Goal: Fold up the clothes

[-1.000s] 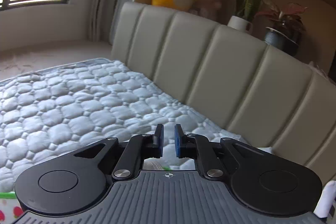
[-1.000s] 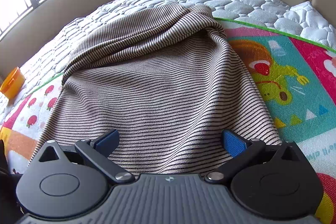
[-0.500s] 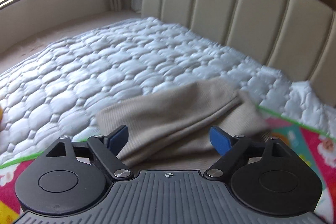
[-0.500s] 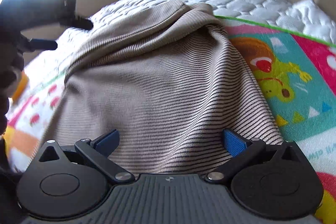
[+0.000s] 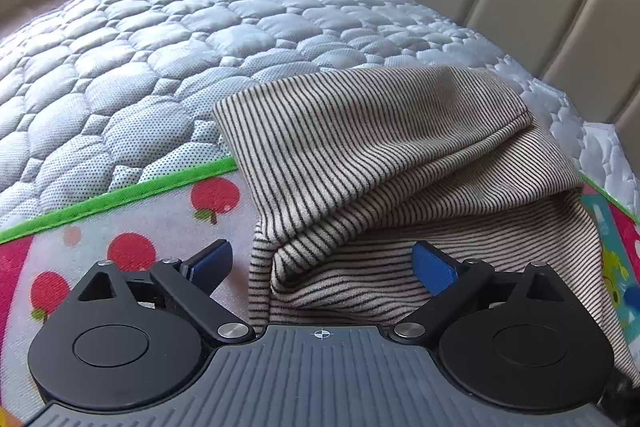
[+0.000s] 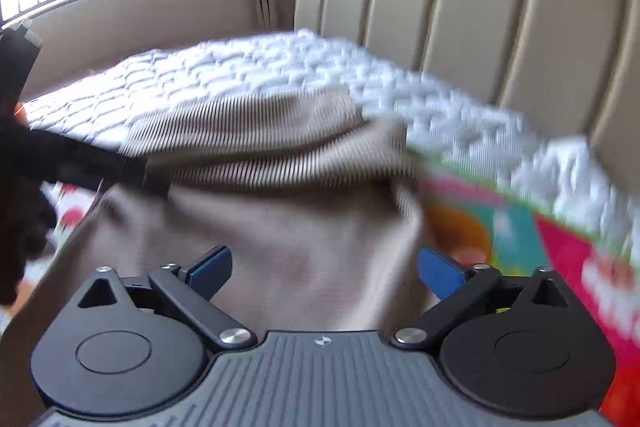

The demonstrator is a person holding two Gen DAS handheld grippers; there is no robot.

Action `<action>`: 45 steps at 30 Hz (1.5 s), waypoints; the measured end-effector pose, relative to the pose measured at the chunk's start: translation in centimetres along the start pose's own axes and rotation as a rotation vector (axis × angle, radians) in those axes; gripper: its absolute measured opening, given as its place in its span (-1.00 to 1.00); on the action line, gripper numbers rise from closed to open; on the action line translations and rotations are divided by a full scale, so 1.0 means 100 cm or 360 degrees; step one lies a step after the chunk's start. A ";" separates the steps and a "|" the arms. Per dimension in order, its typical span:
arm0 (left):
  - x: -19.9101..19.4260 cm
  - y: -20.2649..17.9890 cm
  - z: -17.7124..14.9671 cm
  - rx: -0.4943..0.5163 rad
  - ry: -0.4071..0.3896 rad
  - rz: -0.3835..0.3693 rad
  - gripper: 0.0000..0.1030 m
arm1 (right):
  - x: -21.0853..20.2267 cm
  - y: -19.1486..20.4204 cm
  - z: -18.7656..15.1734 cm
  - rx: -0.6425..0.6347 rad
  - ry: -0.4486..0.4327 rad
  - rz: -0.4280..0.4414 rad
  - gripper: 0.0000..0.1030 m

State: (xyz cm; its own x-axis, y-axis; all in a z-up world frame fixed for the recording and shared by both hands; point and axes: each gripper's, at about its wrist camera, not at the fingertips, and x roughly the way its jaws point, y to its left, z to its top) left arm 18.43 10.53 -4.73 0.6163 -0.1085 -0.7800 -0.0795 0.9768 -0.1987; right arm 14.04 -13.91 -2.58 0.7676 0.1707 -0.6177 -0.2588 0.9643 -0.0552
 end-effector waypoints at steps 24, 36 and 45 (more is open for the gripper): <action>0.007 0.007 0.004 0.0006 0.0021 -0.0064 1.00 | 0.128 0.000 0.103 0.0010 -0.0039 0.0122 -0.74; 0.002 0.017 0.009 -0.0102 0.0007 -0.0122 1.00 | 0.072 -0.009 0.139 0.0053 -0.0225 0.0172 -0.95; -0.008 0.017 0.013 -0.0094 -0.0122 -0.0151 1.00 | 0.132 -0.062 0.083 0.0569 0.0075 0.0145 -0.02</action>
State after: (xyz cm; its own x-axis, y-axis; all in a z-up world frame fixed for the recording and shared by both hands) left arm 18.83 12.51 -3.70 0.6809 -0.1832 -0.7091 -0.0628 0.9500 -0.3057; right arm 30.64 -15.91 -3.92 0.7211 0.2575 -0.6433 -0.0972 0.9568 0.2741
